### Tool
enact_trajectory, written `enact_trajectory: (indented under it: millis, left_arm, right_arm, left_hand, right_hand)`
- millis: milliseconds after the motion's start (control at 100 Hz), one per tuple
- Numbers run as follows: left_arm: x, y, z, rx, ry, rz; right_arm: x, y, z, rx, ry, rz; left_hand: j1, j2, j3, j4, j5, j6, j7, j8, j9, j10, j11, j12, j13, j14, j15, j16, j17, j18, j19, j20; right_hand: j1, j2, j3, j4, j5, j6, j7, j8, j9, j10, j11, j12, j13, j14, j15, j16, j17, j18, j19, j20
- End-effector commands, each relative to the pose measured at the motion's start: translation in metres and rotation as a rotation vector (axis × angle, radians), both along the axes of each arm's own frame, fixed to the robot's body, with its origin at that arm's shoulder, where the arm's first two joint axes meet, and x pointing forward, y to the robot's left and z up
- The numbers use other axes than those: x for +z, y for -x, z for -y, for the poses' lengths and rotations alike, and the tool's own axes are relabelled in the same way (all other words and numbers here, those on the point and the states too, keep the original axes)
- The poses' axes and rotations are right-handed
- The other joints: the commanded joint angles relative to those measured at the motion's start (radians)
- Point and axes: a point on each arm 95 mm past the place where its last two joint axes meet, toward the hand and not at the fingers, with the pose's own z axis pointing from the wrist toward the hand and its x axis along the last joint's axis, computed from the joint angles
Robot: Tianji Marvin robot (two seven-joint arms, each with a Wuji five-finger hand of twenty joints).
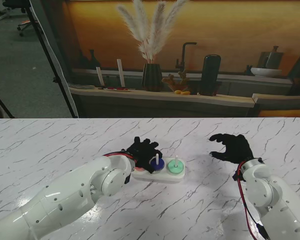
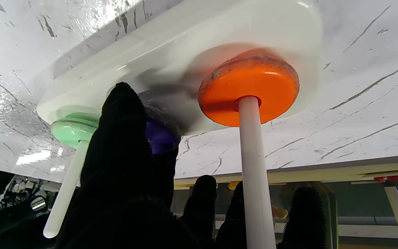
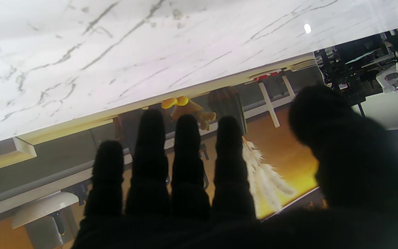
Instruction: Move the three rings of the Hanoi Tower from the left rod to the right rod
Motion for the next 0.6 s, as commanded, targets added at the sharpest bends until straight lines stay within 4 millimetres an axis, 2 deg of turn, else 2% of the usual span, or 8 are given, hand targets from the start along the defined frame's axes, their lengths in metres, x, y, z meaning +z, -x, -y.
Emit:
enact_trajectory:
  millis: [0, 240, 590]
  left_arm:
    - [-0.005, 0.003, 0.005, -0.032, -0.004, -0.034]
    - [-0.011, 0.003, 0.006, -0.032, 0.006, -0.041]
    - [0.01, 0.002, 0.003, -0.02, 0.047, -0.006]
  right_arm:
    - [-0.004, 0.002, -0.004, 0.005, -0.008, -0.005]
    - [-0.004, 0.002, -0.003, 0.001, -0.006, -0.006]
    - [-0.005, 0.003, -0.004, 0.005, -0.008, -0.01]
  left_hand:
    - [0.026, 0.083, 0.026, 0.006, 0.053, -0.07, 0.085, 0.014, -0.002, -0.005, -0.003, 0.01, 0.021, -0.001, 0.003, 0.01, -0.014, 0.0, 0.03, 0.0]
    - [0.056, 0.071, 0.035, 0.002, 0.068, -0.087, 0.1, 0.035, 0.008, -0.01, 0.002, 0.012, 0.027, -0.004, 0.006, 0.011, -0.01, 0.001, 0.035, -0.003]
    - [0.078, 0.069, 0.03, -0.003, 0.079, -0.095, 0.12, 0.041, 0.036, -0.005, 0.013, 0.016, 0.028, -0.003, 0.005, 0.012, -0.011, -0.001, 0.039, -0.006]
  right_hand:
    - [-0.001, 0.013, 0.015, 0.042, -0.007, -0.012, 0.011, 0.01, -0.001, -0.001, 0.007, -0.002, -0.022, 0.002, 0.012, -0.008, -0.006, 0.311, 0.019, -0.008]
    - [-0.001, 0.012, 0.015, 0.042, -0.008, -0.012, 0.011, 0.01, 0.0, 0.0, 0.008, -0.002, -0.022, 0.003, 0.012, -0.008, -0.006, 0.311, 0.019, -0.008]
    - [0.0, 0.012, 0.015, 0.042, -0.009, -0.012, 0.01, 0.01, -0.001, 0.0, 0.007, -0.002, -0.022, 0.002, 0.012, -0.008, -0.007, 0.311, 0.018, -0.008]
